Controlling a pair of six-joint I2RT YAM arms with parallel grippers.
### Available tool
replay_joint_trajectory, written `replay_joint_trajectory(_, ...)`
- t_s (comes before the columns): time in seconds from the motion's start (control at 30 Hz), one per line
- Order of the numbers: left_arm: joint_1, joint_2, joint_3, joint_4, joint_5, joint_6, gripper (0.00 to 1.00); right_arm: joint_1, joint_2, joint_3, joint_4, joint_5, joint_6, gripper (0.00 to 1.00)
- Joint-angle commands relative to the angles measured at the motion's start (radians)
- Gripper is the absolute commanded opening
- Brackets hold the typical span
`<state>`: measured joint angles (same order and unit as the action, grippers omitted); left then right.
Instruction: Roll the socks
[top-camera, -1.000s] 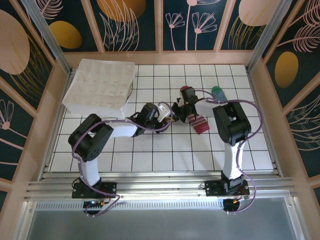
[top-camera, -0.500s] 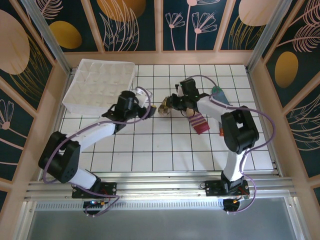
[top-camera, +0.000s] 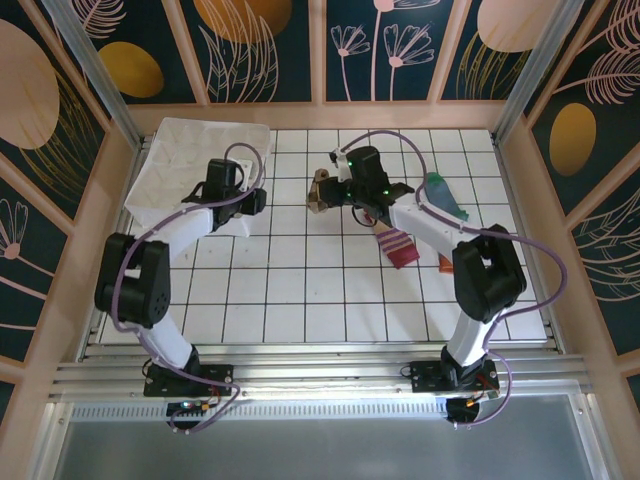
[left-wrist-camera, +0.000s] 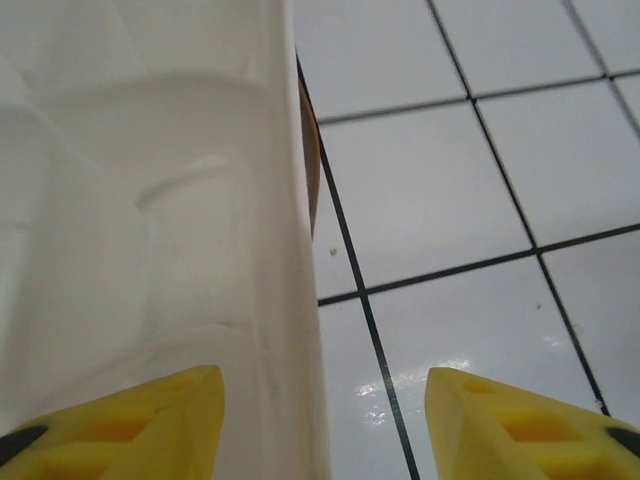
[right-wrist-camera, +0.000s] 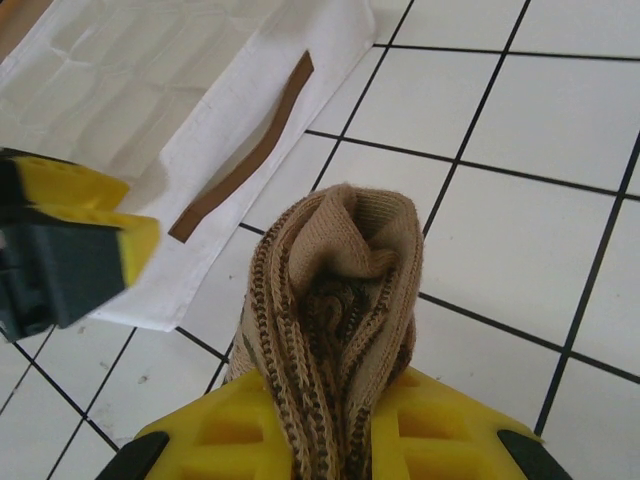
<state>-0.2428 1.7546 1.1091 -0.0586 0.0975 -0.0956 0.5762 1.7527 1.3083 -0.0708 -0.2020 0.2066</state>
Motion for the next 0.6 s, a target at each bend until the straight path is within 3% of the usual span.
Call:
replay_joint_trajectory(0.0, -0.005, 0.067, 0.036, -0.067, 0.052, -0.058, 0.51, -0.002, -0.065, 0.003, 0.009, 0.058, -0.045, 0.0)
replay_joint_trajectory(0.1, -0.016, 0.087, 0.045, -0.044, 0.134, -0.102, 0.45, -0.009, -0.093, -0.023, 0.009, 0.071, -0.039, 0.0)
replay_joint_trajectory(0.33, -0.149, 0.153, 0.171, -0.069, 0.19, -0.081, 0.43, -0.057, -0.136, -0.07, 0.045, 0.073, 0.007, 0.0)
replay_joint_trajectory(0.57, -0.227, 0.202, 0.314, -0.086, 0.215, -0.124, 0.49, -0.083, -0.118, -0.026, 0.039, 0.084, -0.001, 0.0)
